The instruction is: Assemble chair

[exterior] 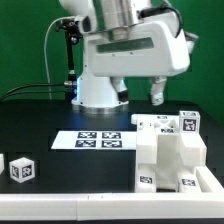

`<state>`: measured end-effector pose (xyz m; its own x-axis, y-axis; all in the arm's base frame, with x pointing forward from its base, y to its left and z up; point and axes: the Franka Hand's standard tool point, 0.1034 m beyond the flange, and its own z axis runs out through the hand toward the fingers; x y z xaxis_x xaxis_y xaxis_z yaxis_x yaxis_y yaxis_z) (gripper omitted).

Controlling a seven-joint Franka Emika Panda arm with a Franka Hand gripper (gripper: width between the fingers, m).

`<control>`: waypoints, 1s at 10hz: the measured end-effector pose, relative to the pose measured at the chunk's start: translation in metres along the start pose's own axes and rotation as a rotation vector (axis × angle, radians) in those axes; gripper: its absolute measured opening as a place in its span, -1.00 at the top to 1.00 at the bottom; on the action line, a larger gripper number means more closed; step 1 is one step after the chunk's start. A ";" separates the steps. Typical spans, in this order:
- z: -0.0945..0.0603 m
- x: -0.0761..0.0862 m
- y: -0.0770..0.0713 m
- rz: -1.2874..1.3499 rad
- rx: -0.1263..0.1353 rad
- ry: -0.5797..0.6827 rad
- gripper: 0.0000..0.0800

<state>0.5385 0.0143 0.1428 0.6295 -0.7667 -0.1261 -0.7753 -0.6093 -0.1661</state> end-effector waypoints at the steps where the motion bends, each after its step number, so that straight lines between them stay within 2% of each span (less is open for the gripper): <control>1: -0.003 0.012 0.009 -0.128 0.001 0.006 -0.62; 2: -0.004 0.026 0.017 -0.239 0.000 0.013 -0.62; 3: -0.005 0.042 0.018 -0.308 0.000 0.025 -0.62; 4: -0.004 0.044 0.018 -0.366 0.008 0.024 -0.62; 7: -0.002 0.044 0.019 -0.383 0.005 0.022 -0.62; 8: 0.001 0.049 0.027 -0.476 -0.001 0.018 -0.62; 9: 0.006 0.064 0.043 -0.573 -0.014 0.006 -0.62; 10: 0.011 0.076 0.053 -0.676 -0.023 0.008 -0.62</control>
Offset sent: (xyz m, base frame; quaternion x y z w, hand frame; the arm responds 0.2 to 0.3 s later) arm 0.0100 0.0005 -0.0028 0.0877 -0.0294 -0.1490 0.9845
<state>0.5455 -0.0745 0.1139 0.9762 -0.2169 0.0059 -0.2121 -0.9596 -0.1848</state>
